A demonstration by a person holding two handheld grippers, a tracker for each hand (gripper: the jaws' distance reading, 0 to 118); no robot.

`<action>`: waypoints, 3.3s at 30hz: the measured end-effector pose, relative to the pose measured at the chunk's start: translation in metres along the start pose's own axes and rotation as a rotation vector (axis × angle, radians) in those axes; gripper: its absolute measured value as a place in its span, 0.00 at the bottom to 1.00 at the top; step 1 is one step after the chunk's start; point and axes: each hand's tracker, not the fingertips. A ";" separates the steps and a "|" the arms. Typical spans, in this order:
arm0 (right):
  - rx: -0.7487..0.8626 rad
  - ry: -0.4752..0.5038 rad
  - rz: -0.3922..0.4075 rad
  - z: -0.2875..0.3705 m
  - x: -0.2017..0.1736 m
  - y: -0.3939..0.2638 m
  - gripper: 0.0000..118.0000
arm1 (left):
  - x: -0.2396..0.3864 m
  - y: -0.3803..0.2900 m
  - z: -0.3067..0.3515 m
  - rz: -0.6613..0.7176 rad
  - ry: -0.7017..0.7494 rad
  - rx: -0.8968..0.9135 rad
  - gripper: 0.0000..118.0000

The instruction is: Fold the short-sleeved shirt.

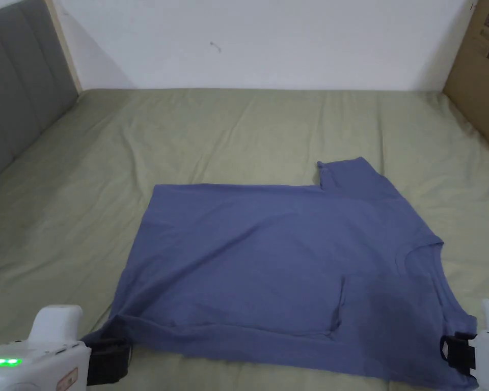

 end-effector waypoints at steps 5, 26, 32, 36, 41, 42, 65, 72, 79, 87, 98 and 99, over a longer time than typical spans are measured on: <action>-0.023 -0.015 0.000 -0.005 0.003 -0.002 0.00 | 0.001 0.015 -0.014 -0.010 0.063 0.017 0.89; -0.029 -0.018 0.064 -0.010 0.014 0.000 0.58 | 0.003 0.011 -0.034 0.060 -0.041 -0.068 0.01; -0.156 -0.079 0.112 -0.038 0.004 -0.019 0.01 | 0.001 0.006 -0.033 0.086 -0.039 -0.086 0.01; -0.119 -0.064 0.066 -0.024 0.007 -0.007 0.01 | -0.002 0.011 -0.027 0.085 -0.030 -0.086 0.01; -0.046 -0.016 0.010 -0.001 0.014 0.020 0.01 | -0.006 0.031 -0.015 0.059 -0.007 -0.041 0.01; -0.046 -0.005 0.001 0.000 0.015 0.028 0.01 | -0.007 0.036 -0.013 0.055 -0.001 -0.030 0.01; -0.066 -0.084 0.004 -0.099 0.016 0.140 0.64 | 0.005 0.134 -0.133 -0.020 0.059 -0.146 0.70; 0.041 -0.039 0.020 -0.045 0.005 0.122 0.63 | -0.002 0.104 -0.067 0.009 0.032 -0.028 0.71; 0.077 0.046 -0.046 -0.020 -0.005 0.067 0.01 | 0.004 0.056 -0.029 0.090 -0.048 -0.016 0.00; 0.029 0.021 -0.078 -0.031 0.006 0.038 0.01 | -0.002 0.060 -0.043 0.131 -0.006 -0.001 0.62; 0.012 0.013 -0.196 -0.022 0.024 0.024 0.01 | -0.020 0.060 -0.119 0.152 -0.029 -0.090 0.28; 0.011 0.017 -0.201 -0.020 0.026 0.022 0.01 | -0.020 0.058 -0.116 0.134 -0.029 -0.057 0.25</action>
